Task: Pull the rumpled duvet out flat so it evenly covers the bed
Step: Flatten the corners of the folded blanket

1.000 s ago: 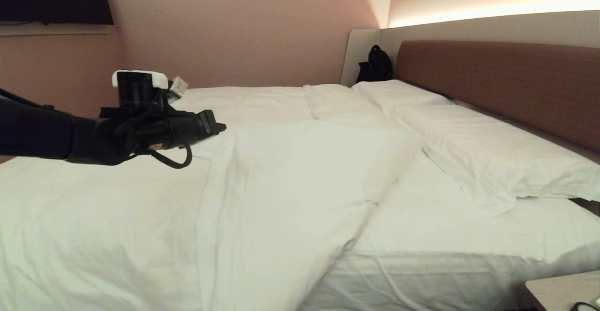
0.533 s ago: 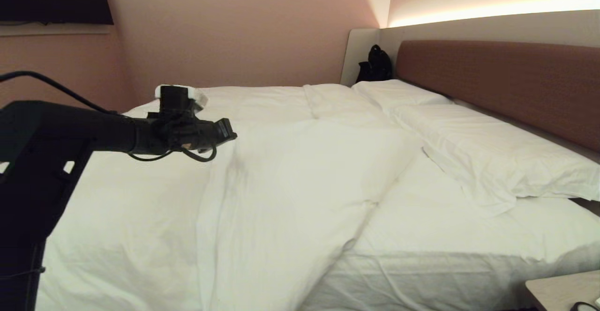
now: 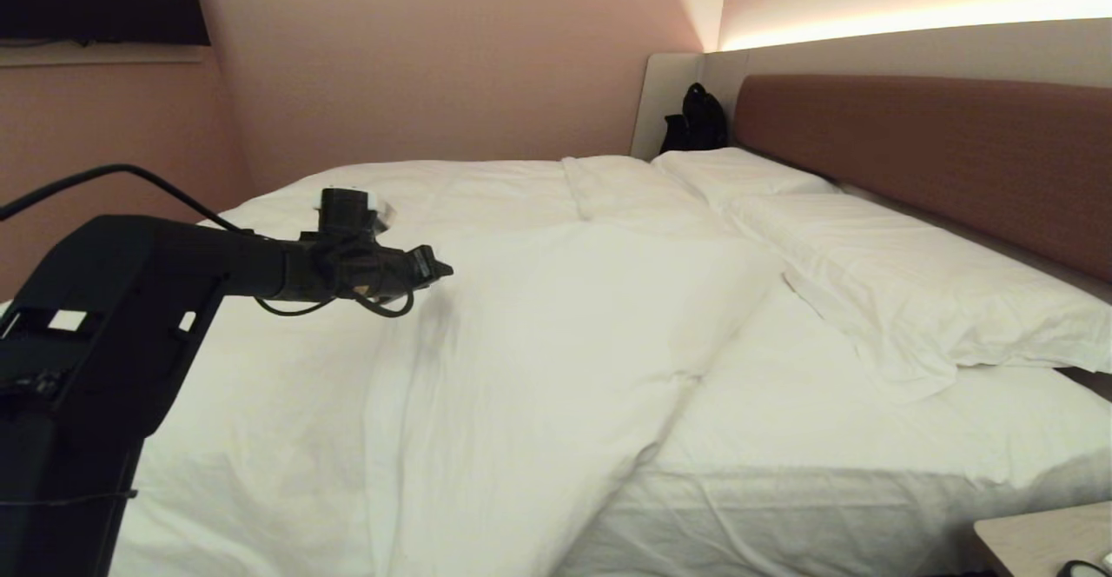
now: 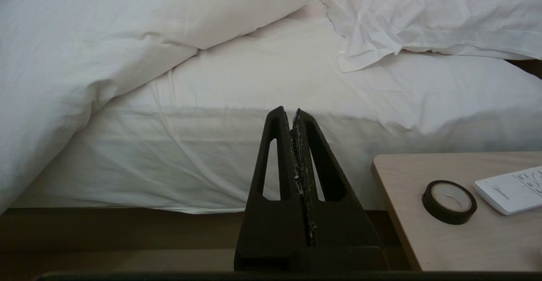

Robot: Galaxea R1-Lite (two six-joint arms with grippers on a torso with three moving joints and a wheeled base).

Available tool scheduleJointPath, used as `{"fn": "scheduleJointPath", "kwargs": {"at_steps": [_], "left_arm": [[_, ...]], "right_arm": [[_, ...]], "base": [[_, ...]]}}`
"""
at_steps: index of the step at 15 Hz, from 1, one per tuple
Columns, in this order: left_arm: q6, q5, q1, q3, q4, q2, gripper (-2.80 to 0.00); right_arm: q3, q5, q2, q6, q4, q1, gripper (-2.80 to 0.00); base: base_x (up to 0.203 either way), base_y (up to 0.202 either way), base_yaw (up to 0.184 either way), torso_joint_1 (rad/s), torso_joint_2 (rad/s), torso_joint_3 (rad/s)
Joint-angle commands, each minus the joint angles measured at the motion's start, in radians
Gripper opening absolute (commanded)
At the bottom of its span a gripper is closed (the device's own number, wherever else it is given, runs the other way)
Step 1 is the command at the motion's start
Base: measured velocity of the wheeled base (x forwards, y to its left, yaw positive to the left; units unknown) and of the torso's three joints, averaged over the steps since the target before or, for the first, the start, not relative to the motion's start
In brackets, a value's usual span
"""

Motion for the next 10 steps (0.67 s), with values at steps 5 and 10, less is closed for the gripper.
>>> {"fn": "scheduleJointPath", "kwargs": {"at_steps": [5, 10], "left_arm": [[0.067, 0.106, 0.081, -0.051, 0.0, 0.061, 0.0], [0.155, 0.184, 0.1, -0.058, -0.003, 0.124, 0.0]], "right_arm": [[0.0, 0.0, 0.001, 0.0, 0.0, 0.002, -2.8], [0.0, 0.0, 0.001, 0.0, 0.0, 0.0, -2.8]], "base": [[0.0, 0.0, 0.0, 0.0, 0.0, 0.0], [0.0, 0.0, 0.0, 0.0, 0.0, 0.0]]}}
